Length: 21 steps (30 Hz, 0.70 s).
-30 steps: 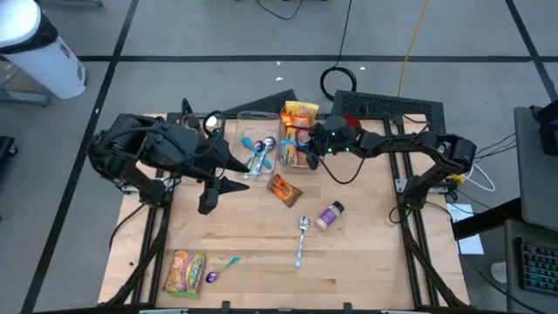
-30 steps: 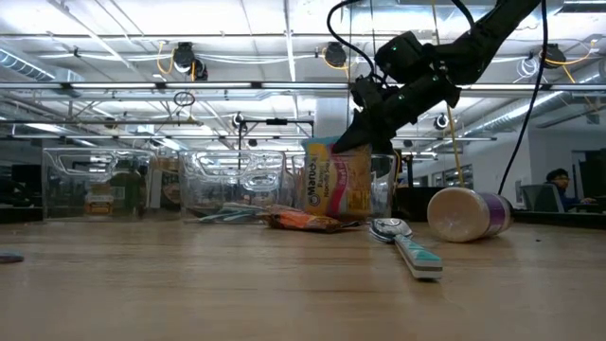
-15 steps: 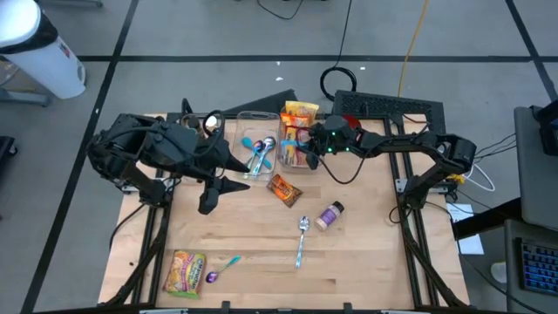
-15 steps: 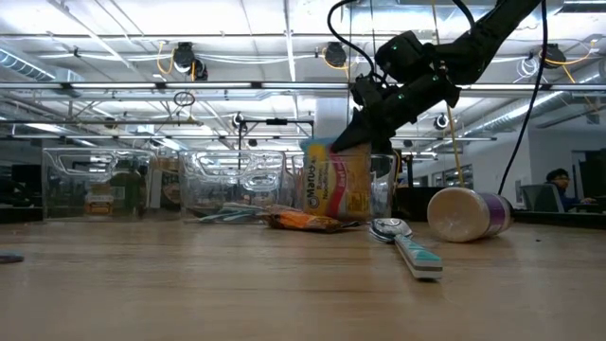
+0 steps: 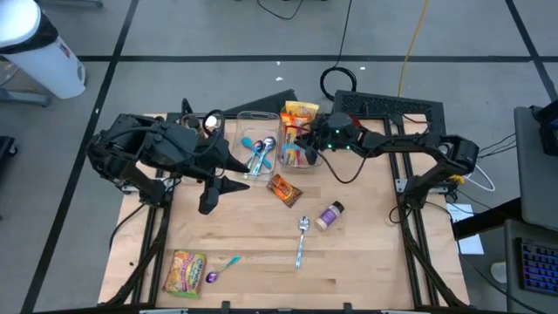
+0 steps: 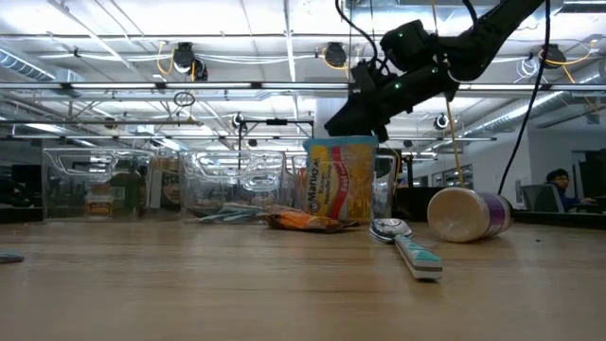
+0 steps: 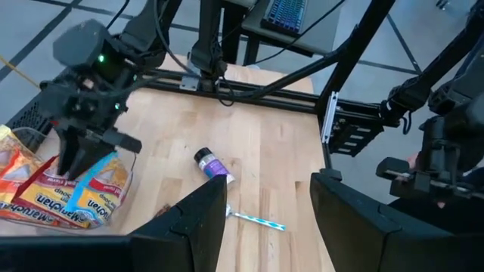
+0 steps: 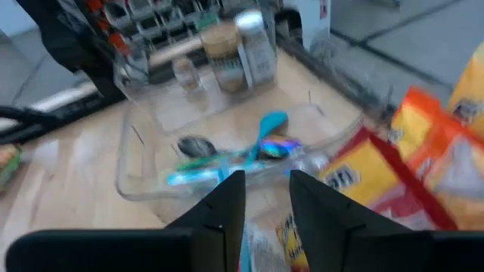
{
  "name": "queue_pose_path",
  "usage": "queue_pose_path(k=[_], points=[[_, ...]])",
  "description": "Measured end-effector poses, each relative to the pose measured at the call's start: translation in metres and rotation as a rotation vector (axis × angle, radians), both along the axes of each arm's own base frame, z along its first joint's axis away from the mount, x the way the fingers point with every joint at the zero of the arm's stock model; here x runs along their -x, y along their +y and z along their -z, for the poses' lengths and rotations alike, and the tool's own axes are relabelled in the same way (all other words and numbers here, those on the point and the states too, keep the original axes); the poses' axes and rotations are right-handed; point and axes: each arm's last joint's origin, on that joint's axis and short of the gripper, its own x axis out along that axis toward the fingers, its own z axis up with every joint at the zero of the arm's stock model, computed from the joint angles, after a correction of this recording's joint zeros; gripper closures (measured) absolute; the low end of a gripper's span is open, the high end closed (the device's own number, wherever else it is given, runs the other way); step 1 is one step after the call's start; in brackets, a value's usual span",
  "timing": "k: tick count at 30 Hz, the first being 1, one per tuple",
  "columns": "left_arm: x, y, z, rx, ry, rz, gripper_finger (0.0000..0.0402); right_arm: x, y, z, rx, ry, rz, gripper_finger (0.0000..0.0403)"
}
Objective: Pick & Place Food Item
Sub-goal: Put the blue noodle pack into the right transparent bin, then put the purple and blue spoon into the middle transparent bin
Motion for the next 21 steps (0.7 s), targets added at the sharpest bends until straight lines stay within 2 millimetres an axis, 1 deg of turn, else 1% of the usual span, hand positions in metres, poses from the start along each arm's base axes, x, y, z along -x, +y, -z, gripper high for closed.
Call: queue_pose_path(k=[5,10,13,17,19,21], points=[[0.0,0.0,0.0,0.015,0.001,-0.008,0.0201,0.008,0.004,-0.022,0.062,-0.06,-0.011,0.03],[-0.001,0.002,-0.001,0.018,-0.008,-0.016,0.0201,0.026,0.013,-0.059,0.189,-0.157,-0.025,0.03],[-0.002,0.002,-0.003,0.025,-0.038,-0.016,0.0201,0.042,0.021,-0.083,0.235,-0.239,-0.021,0.03],[-0.004,0.001,-0.008,0.019,-0.093,-0.003,0.0201,0.068,0.034,-0.116,0.292,-0.36,-0.014,0.03],[-0.006,0.001,-0.012,-0.003,-0.134,0.008,0.0201,0.081,0.041,-0.129,0.298,-0.42,-0.008,0.03],[-0.013,0.001,-0.014,-0.019,-0.174,0.001,0.0201,0.092,0.047,-0.139,0.281,-0.476,-0.003,0.03]])
